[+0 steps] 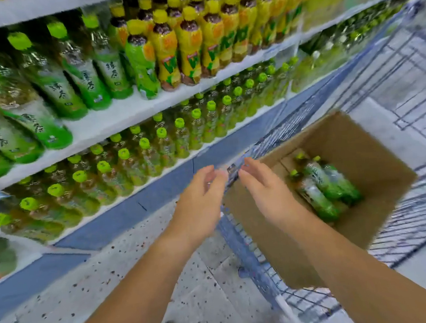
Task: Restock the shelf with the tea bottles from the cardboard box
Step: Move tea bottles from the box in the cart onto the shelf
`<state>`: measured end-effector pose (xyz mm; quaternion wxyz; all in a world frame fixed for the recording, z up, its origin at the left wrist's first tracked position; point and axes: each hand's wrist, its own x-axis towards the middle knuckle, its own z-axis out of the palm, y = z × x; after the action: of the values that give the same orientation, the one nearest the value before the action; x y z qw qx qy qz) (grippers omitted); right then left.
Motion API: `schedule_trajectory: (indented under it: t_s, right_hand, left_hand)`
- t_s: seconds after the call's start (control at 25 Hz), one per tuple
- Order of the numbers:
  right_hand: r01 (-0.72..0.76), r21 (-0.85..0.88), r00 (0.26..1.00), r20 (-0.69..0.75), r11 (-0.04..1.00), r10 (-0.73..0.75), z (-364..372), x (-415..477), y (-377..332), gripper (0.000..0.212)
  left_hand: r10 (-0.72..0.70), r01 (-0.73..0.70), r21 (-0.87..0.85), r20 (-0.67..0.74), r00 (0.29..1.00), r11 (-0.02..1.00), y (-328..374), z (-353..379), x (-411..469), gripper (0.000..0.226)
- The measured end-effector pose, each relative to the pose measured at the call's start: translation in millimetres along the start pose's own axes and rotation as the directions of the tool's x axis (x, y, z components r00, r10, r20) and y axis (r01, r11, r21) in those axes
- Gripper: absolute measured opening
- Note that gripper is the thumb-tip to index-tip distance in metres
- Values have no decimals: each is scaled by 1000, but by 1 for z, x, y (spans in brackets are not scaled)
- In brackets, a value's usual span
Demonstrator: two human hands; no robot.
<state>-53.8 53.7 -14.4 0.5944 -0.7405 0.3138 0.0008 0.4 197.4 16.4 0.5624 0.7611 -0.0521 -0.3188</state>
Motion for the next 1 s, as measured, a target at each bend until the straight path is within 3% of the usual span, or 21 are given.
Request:
schedule_trajectory:
  t_s: [0.2,0.32,0.48,0.6,0.8,1.0]
  right_hand:
    - [-93,-11,994,-64,996,92,-113,6,59,52]
    - [-175,-116,983,-67,978,169,-186,29,106,55]
    - [-287,-346,948,33,893,317,-277,72,157,63]
    - [-305,-490,919,73,816,388,-331,112,190,64]
    - [-293,-638,876,119,712,467,-356,168,236,60]
    - [-203,-733,864,177,649,471,-346,213,272,48]
  left_hand:
    - [-20,18,18,125,992,1000,13,126,19,45]
    - [-92,84,83,98,991,993,8,209,40,51]
    - [-291,283,114,61,955,952,-16,305,82,60]
    - [-434,425,132,45,900,895,-46,361,116,53]
    - [-602,589,186,20,798,787,-136,415,159,57]
    - [-579,579,126,-35,814,806,-176,449,188,27]
